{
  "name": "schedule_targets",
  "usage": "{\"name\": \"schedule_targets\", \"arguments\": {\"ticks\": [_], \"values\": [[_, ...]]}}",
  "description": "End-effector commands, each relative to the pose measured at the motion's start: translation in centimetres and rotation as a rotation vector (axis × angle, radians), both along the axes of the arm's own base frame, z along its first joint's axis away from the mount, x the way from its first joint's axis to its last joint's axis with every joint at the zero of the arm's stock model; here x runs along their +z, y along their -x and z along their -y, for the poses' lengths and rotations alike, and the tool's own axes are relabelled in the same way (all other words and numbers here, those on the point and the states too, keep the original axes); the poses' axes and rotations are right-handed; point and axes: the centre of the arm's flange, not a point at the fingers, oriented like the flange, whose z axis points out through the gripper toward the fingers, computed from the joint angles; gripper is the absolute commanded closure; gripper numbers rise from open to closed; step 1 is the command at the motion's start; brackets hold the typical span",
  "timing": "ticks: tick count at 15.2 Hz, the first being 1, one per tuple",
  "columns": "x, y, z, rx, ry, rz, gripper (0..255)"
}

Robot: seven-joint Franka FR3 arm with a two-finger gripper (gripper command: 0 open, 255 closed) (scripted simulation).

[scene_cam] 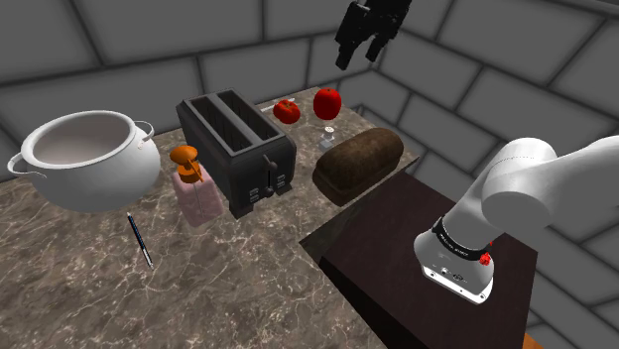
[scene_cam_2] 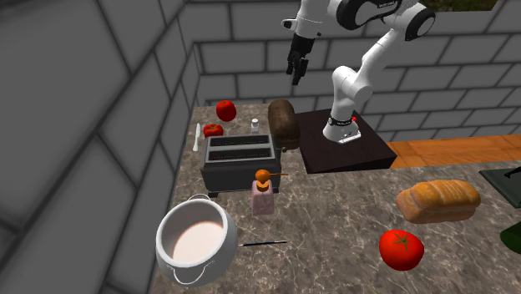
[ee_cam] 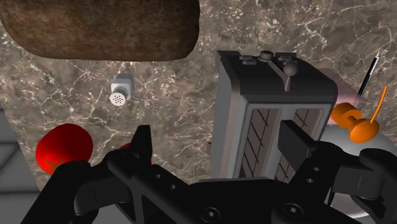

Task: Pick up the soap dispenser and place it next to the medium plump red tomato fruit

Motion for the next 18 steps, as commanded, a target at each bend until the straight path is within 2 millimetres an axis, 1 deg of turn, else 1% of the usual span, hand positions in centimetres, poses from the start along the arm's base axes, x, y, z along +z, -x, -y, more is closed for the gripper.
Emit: {"name": "schedule_targets", "arguments": {"ticks": [1,18], "values": [[-1.1,-0.9,-2.2,-0.005,0.0,-0.006,0],[-11.2,-9.2,-20.9,-0.041,0.009,-0.064,0]]}}
